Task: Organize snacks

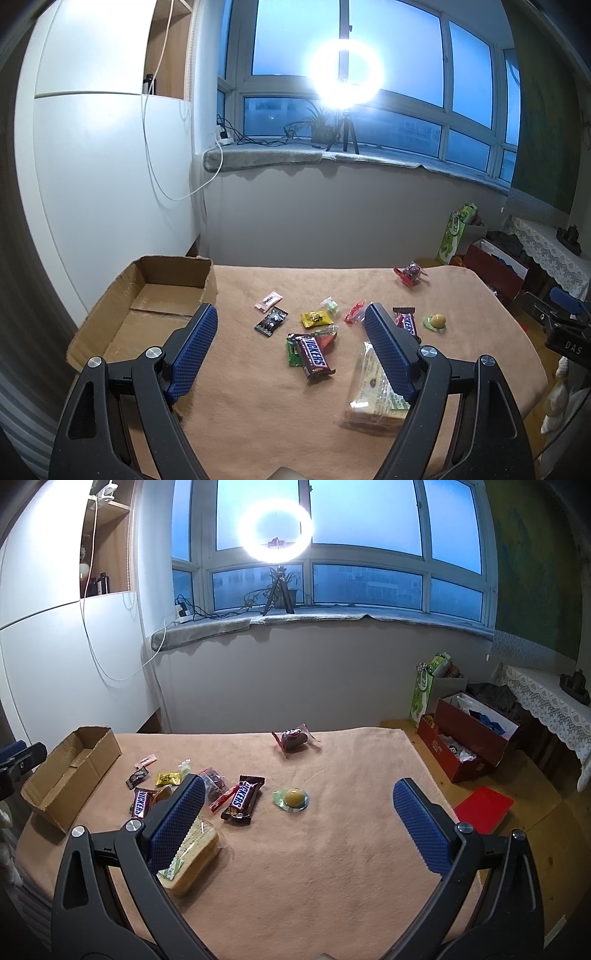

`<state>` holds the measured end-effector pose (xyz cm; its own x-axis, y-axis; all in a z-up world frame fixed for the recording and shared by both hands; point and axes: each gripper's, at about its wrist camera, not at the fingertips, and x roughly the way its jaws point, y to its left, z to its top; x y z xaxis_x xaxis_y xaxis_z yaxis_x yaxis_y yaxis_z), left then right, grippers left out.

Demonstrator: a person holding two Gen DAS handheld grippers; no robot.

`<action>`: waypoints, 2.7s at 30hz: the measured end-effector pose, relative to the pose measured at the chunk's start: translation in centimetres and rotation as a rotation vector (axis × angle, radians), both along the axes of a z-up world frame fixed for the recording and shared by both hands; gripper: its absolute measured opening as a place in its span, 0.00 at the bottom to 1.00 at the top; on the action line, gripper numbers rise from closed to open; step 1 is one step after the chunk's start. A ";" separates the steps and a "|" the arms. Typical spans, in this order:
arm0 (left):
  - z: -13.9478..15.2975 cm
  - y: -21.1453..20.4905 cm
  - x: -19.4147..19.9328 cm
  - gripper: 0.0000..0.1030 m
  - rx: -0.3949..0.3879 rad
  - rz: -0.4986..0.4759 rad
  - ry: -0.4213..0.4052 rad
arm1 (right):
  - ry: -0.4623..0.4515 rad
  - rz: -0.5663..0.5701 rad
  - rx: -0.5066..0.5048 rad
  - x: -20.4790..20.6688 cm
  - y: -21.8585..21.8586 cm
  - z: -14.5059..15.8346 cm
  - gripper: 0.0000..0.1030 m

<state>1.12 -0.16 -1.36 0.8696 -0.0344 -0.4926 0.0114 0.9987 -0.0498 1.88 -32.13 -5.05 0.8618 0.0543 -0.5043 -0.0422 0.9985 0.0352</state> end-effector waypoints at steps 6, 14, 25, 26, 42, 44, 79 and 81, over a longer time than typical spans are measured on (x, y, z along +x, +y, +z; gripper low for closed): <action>-0.4 0.0 0.5 0.80 0.000 -0.007 0.016 | 0.028 0.010 0.008 0.8 0.1 -0.8 1.00; -1.5 0.1 1.6 0.80 -0.007 -0.016 0.048 | 0.066 0.025 0.013 2.2 0.6 -2.0 1.00; -4.3 0.7 3.4 0.79 -0.085 -0.075 0.149 | 0.167 0.094 0.061 4.2 1.9 -4.9 1.00; -4.5 0.8 3.6 0.79 -0.099 -0.087 0.162 | 0.178 0.103 0.075 4.4 2.1 -5.2 1.00; -9.7 0.1 6.0 0.60 -0.372 -0.273 0.396 | 0.459 0.247 0.396 6.9 3.2 -11.5 0.82; -10.6 0.0 6.3 0.56 -0.407 -0.293 0.430 | 0.488 0.260 0.429 7.2 3.5 -12.1 0.81; -12.7 -1.1 6.7 0.25 -0.489 -0.351 0.508 | 0.577 0.336 0.523 8.0 5.7 -13.6 0.46; -12.5 -1.1 6.6 0.25 -0.483 -0.352 0.505 | 0.577 0.337 0.517 8.0 5.9 -13.4 0.45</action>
<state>7.68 -1.25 -13.90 0.4419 -0.5778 -0.6862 0.1837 0.8070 -0.5612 9.85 -26.27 -18.50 0.3730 0.6069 -0.7018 -0.1697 0.7883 0.5915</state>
